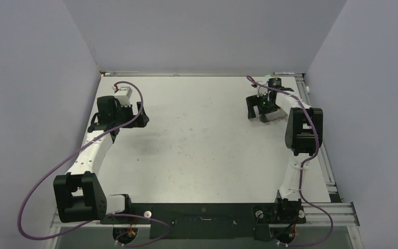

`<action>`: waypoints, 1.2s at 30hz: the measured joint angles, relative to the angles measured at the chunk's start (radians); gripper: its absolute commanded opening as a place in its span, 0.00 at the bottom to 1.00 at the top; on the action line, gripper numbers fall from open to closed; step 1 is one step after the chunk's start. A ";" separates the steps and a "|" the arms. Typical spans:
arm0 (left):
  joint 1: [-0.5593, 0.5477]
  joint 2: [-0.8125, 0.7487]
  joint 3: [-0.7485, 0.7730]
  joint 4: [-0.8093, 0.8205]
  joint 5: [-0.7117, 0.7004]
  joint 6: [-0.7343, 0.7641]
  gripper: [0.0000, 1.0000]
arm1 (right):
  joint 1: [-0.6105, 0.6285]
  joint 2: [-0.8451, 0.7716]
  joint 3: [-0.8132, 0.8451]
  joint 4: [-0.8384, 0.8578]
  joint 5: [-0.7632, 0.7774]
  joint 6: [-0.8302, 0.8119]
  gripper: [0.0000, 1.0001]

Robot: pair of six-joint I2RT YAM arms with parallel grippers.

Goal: Remove the keys from the keyring

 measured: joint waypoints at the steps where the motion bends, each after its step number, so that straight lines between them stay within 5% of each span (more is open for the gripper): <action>1: 0.000 0.001 0.000 0.000 0.000 0.002 0.96 | 0.020 -0.017 -0.027 0.013 -0.016 0.016 0.90; 9: -0.006 0.041 0.016 -0.024 0.008 0.017 0.96 | 0.301 -0.131 -0.234 0.177 -0.255 0.244 0.90; 15: -0.018 0.077 0.053 -0.064 0.013 0.021 0.96 | 0.464 -0.083 -0.100 0.144 -0.373 0.306 0.90; 25: -0.030 0.082 0.072 -0.115 0.026 0.024 0.96 | 0.336 -0.023 0.217 0.111 -0.261 0.178 0.90; 36: -0.042 0.092 0.082 -0.120 0.027 0.024 0.96 | 0.345 0.167 0.240 0.081 -0.230 0.142 0.90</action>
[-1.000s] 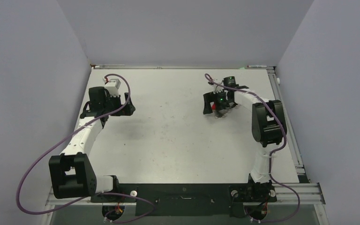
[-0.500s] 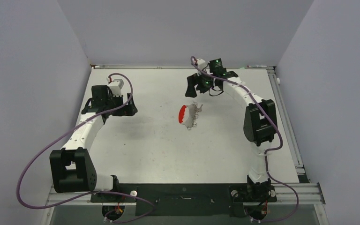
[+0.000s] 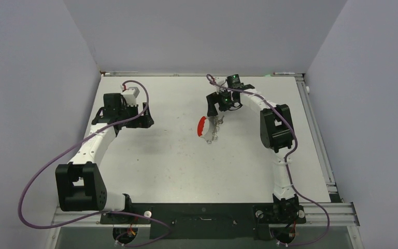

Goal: Remove the keys from the keyring

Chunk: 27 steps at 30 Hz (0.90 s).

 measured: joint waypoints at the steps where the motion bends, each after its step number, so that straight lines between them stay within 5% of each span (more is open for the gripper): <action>1: -0.005 0.000 0.000 -0.001 -0.002 0.000 0.96 | 0.001 0.000 -0.004 0.001 -0.005 0.001 0.90; 17: -0.076 0.037 0.028 -0.039 0.038 -0.008 0.96 | 0.101 -0.378 -0.610 0.039 -0.230 0.024 0.94; 22: -0.085 0.075 0.036 -0.050 0.105 -0.039 0.96 | 0.293 -0.410 -0.657 -0.077 -0.345 -0.012 0.93; 27: -0.098 0.078 0.036 -0.055 0.158 -0.059 0.96 | 0.227 -0.426 -0.592 -0.114 -0.335 -0.023 0.93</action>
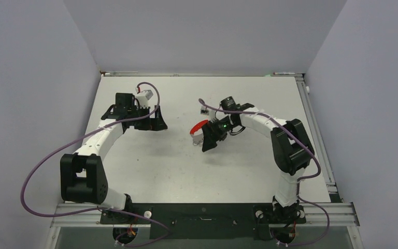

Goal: Remove the keys from the keyring

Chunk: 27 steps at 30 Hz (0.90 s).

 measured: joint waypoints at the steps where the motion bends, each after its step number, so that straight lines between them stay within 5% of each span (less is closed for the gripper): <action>1: -0.002 0.000 0.000 0.000 0.009 -0.003 0.96 | -0.036 -0.005 0.023 0.010 0.025 -0.001 0.93; 5: -0.010 0.000 -0.001 0.005 0.047 -0.019 0.96 | -0.130 -0.015 0.113 0.078 0.179 -0.025 0.93; 12: -0.029 0.000 -0.001 0.011 0.084 -0.042 0.96 | -0.113 0.040 0.206 0.160 0.345 -0.061 0.94; 27: -0.039 0.003 -0.018 0.028 0.105 -0.056 0.96 | -0.103 0.166 0.163 0.225 0.331 -0.056 0.96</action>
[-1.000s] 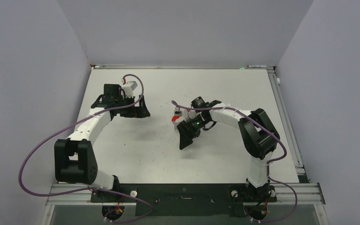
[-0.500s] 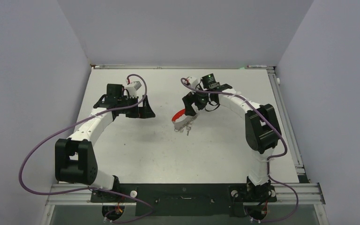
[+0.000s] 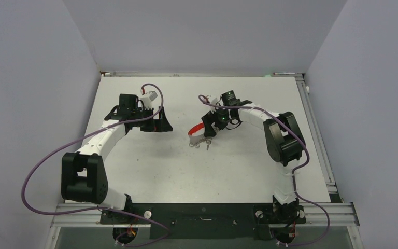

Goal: Remove the keys from the keyring

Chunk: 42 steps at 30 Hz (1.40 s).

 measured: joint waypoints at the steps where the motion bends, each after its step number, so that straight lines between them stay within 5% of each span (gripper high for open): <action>1: 0.000 0.003 0.000 0.000 0.001 -0.002 0.96 | 0.001 -0.013 -0.025 0.012 -0.018 0.001 0.96; 14: -0.001 0.079 -0.006 0.013 0.061 -0.023 0.97 | 0.190 -0.183 -0.290 -0.009 -0.267 0.087 0.94; 23: -0.038 0.054 -0.010 -0.003 -0.029 0.085 0.55 | 0.129 -0.256 -0.285 0.036 -0.057 0.148 0.90; 26: -0.079 0.038 -0.015 -0.010 -0.077 0.150 0.48 | 0.130 -0.261 -0.278 0.070 0.014 0.162 0.87; 35: -0.378 0.057 -0.024 -0.016 -0.346 0.178 0.49 | 0.047 -0.231 -0.245 0.105 0.079 0.232 0.85; 42: -0.508 0.158 -0.024 -0.015 -0.529 0.130 0.53 | -0.028 -0.237 -0.256 0.124 0.087 0.260 0.85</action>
